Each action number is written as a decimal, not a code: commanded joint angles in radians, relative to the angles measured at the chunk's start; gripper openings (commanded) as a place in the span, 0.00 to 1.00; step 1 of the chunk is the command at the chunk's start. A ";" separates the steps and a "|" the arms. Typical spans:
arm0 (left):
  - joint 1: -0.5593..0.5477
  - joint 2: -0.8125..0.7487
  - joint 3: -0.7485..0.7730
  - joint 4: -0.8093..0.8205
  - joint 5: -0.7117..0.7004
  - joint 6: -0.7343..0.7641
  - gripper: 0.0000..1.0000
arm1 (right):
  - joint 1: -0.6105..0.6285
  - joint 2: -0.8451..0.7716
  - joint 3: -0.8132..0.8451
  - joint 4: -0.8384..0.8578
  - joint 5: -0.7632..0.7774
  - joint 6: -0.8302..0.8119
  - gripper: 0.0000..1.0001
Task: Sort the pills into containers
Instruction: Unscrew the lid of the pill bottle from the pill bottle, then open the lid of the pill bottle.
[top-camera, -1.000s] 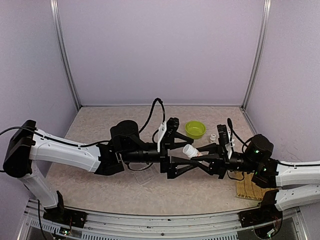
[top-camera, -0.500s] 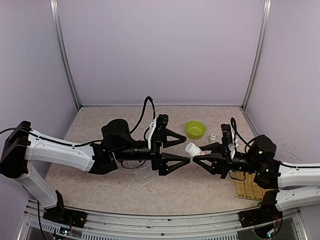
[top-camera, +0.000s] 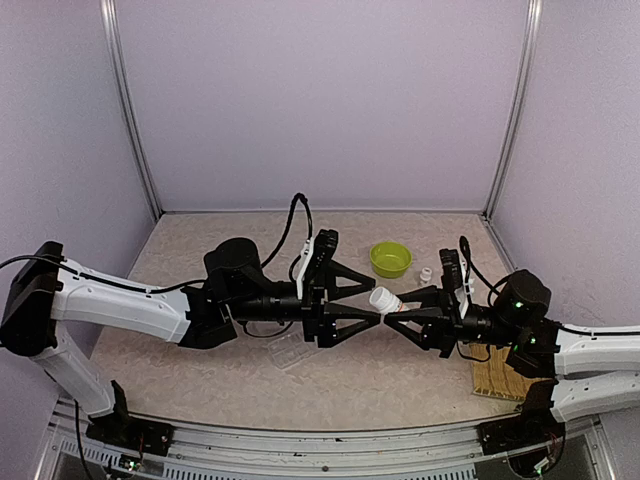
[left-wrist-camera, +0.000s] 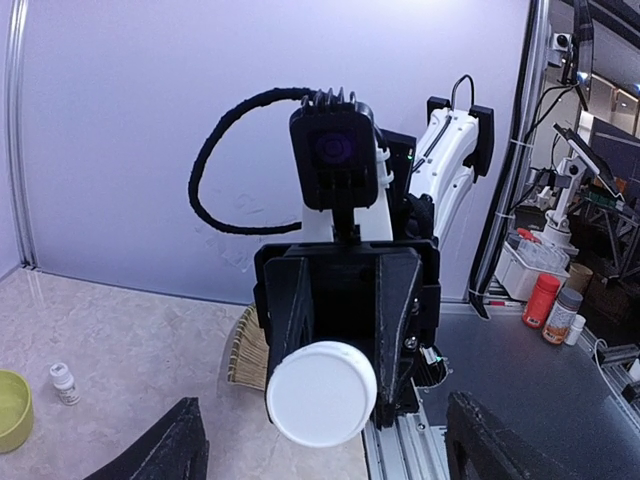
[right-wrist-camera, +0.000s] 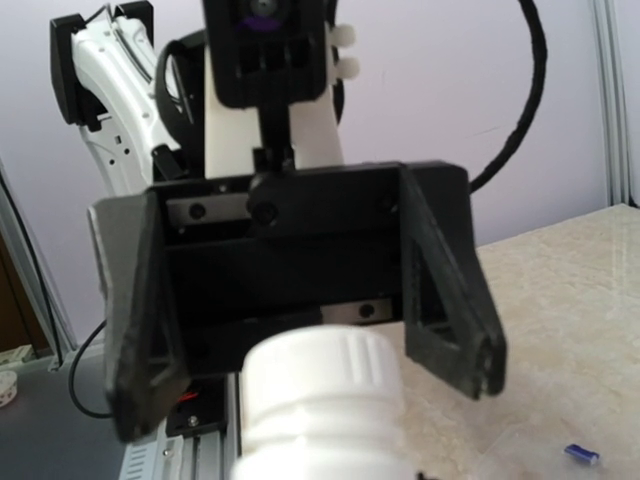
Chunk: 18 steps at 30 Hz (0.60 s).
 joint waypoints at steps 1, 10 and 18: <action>0.006 0.017 0.044 0.020 0.016 0.003 0.77 | 0.000 0.017 0.009 0.003 -0.008 -0.009 0.00; 0.005 0.026 0.068 -0.011 0.029 0.014 0.69 | 0.000 0.023 0.020 -0.005 -0.009 -0.011 0.00; 0.006 0.032 0.069 -0.029 0.033 0.017 0.68 | 0.001 0.016 0.027 -0.021 -0.001 -0.020 0.00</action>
